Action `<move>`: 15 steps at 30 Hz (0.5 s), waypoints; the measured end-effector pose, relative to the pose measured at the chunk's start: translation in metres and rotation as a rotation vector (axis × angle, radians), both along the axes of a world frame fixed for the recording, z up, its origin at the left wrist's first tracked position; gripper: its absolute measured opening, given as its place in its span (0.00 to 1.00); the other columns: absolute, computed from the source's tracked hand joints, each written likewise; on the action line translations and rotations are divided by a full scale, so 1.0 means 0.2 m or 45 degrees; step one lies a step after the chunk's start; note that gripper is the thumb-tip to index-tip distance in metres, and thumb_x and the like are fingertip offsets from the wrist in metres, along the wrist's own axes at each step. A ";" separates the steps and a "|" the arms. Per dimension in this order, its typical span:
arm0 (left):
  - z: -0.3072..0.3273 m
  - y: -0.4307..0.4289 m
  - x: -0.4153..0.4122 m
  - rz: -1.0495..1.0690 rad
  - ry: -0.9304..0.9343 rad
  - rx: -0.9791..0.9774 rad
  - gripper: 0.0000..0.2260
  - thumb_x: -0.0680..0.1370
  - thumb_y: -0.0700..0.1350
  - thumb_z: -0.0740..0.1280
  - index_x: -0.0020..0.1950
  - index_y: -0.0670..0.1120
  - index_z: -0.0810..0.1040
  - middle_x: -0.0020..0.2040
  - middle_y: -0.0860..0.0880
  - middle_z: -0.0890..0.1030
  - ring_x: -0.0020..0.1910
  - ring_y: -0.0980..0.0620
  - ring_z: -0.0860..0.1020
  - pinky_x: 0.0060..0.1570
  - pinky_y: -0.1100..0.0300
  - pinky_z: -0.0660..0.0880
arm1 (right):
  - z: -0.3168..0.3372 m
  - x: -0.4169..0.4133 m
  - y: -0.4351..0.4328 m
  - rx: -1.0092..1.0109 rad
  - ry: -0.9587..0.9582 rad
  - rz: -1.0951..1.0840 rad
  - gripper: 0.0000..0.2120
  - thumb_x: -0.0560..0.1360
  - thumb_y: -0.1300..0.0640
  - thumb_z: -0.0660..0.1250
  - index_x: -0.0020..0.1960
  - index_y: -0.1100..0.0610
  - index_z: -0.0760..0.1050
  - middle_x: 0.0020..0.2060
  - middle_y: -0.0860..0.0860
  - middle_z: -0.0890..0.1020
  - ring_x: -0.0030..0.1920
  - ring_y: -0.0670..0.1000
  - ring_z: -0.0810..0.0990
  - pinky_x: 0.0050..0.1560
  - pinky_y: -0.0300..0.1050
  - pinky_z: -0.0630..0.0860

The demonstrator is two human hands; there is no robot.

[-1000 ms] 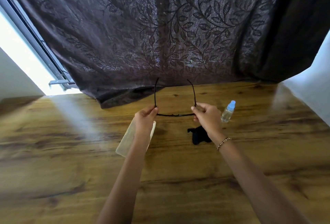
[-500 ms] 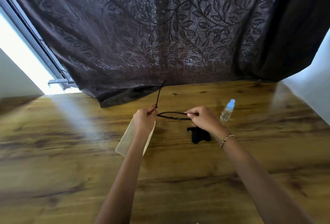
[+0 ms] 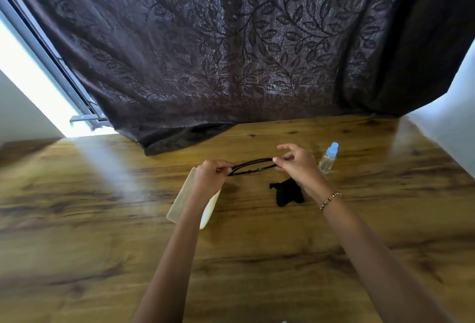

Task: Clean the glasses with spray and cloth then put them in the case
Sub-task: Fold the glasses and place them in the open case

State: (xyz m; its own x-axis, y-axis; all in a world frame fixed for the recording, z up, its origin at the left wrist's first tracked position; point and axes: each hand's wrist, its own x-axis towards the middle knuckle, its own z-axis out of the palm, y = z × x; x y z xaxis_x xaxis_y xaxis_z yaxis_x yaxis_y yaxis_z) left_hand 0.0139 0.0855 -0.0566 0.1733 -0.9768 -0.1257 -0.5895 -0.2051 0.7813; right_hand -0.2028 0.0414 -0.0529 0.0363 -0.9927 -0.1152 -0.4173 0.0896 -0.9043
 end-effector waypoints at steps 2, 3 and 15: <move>0.01 0.01 0.00 0.002 0.021 0.013 0.10 0.78 0.39 0.66 0.56 0.47 0.82 0.51 0.51 0.82 0.50 0.54 0.79 0.51 0.67 0.70 | -0.01 -0.01 0.00 0.045 -0.045 0.008 0.08 0.75 0.58 0.71 0.52 0.50 0.78 0.44 0.47 0.83 0.39 0.41 0.84 0.48 0.39 0.81; 0.01 0.02 -0.01 0.000 0.036 0.018 0.09 0.78 0.39 0.66 0.55 0.46 0.82 0.50 0.51 0.82 0.50 0.55 0.79 0.50 0.67 0.70 | -0.01 -0.01 0.00 0.072 -0.078 0.013 0.05 0.75 0.59 0.71 0.48 0.50 0.80 0.44 0.46 0.83 0.40 0.41 0.84 0.48 0.39 0.81; -0.09 0.29 -0.01 0.066 0.301 0.187 0.00 0.73 0.46 0.72 0.42 0.51 0.82 0.38 0.49 0.84 0.41 0.51 0.83 0.55 0.51 0.78 | -0.08 -0.04 0.05 0.443 -0.055 0.183 0.02 0.72 0.62 0.74 0.43 0.61 0.82 0.45 0.54 0.84 0.41 0.46 0.85 0.42 0.36 0.81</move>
